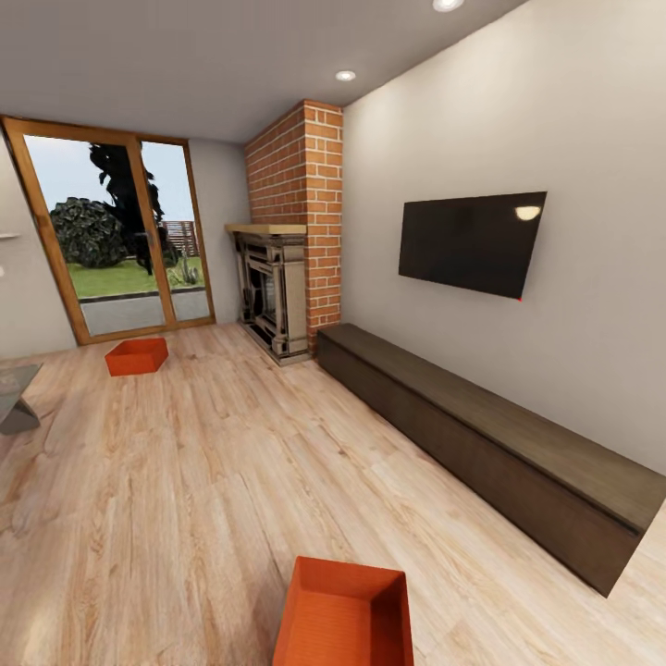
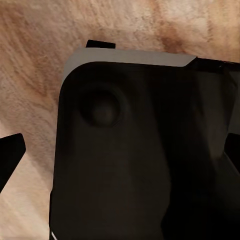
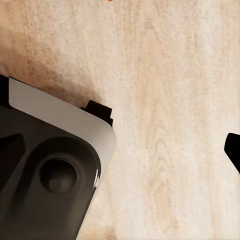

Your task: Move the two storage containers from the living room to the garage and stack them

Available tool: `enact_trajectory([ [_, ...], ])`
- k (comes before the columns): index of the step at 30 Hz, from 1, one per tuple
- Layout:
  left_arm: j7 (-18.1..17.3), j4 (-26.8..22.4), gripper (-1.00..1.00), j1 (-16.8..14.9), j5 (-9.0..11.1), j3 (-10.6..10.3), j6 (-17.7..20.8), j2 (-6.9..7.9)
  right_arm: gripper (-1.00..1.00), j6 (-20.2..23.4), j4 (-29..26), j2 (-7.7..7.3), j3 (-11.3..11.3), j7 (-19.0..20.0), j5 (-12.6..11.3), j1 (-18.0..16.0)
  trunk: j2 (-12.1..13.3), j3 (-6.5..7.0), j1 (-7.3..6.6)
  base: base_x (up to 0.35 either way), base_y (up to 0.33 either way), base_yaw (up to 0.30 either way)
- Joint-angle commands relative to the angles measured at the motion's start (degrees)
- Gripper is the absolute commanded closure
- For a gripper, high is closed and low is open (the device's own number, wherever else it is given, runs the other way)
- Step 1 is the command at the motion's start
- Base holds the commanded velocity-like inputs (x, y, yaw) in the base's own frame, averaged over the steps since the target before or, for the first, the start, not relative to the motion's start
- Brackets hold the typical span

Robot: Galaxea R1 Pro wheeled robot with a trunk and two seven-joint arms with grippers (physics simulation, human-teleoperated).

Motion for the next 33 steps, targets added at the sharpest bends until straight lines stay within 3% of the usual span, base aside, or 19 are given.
enact_trajectory([
  [1,-0.13,0.05,-1.00,-0.03,0.52,0.03,-0.17,-0.01,-1.00,-0.13,-0.01,-0.01,0.38,0.30,-0.61,-0.03,-0.03,-0.06,0.00,0.000,0.000,0.000],
  [33,-0.13,0.05,-1.00,-0.03,0.52,0.03,-0.17,-0.01,-1.00,-0.12,-0.01,-0.11,-0.01,0.30,-0.92,-0.05,-0.03,-0.06,0.00,0.033,0.000,-0.028],
])
